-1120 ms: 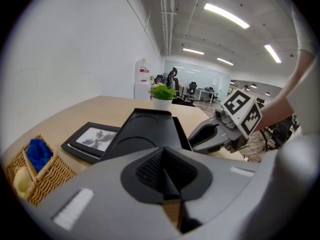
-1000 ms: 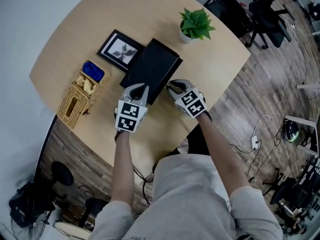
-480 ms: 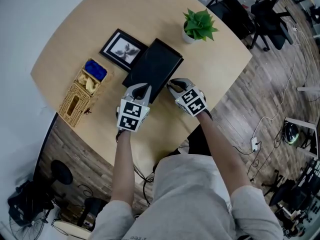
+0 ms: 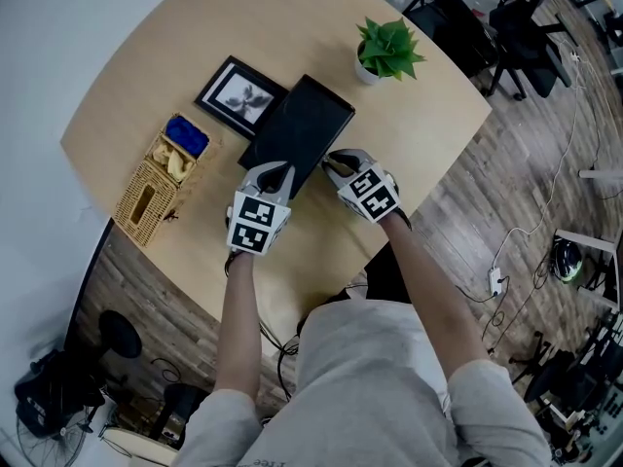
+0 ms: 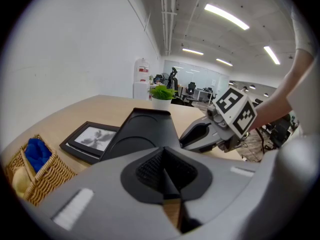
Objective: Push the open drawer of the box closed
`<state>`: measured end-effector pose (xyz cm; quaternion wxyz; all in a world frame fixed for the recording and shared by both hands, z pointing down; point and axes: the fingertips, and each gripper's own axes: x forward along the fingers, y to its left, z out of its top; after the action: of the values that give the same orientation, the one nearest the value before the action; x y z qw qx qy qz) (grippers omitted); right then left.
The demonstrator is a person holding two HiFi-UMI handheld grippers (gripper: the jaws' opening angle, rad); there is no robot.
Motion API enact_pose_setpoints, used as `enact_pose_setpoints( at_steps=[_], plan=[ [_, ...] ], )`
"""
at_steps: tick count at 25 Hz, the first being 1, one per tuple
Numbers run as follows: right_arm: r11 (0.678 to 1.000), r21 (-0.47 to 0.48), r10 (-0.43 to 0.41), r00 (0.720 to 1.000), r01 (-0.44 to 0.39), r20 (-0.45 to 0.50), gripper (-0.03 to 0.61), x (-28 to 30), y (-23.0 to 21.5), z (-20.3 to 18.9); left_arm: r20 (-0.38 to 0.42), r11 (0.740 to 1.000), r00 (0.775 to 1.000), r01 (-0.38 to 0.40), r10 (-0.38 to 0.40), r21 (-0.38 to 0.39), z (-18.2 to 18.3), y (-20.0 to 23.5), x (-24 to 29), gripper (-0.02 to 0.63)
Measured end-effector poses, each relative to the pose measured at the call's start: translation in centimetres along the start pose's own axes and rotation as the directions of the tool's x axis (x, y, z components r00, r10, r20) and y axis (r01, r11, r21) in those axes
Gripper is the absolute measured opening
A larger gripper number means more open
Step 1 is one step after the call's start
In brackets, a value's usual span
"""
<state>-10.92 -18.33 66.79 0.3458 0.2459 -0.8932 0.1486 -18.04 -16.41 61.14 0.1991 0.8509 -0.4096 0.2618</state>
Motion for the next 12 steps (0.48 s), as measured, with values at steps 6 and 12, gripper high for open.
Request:
enact_pose_setpoints(
  at_steps=[6, 12],
  plan=[
    [1.0, 0.002, 0.005, 1.0, -0.005, -0.017, 0.072, 0.25, 0.05, 0.15, 0.006, 1.0, 1.0, -0.012, 0.012, 0.016, -0.49, 0.54, 0.24, 0.052],
    [1.0, 0.018, -0.01, 1.0, 0.011, -0.022, 0.074, 0.2, -0.11, -0.05, -0.022, 1.0, 1.0, -0.016, 0.016, 0.014, -0.79, 0.56, 0.44, 0.052]
  ],
)
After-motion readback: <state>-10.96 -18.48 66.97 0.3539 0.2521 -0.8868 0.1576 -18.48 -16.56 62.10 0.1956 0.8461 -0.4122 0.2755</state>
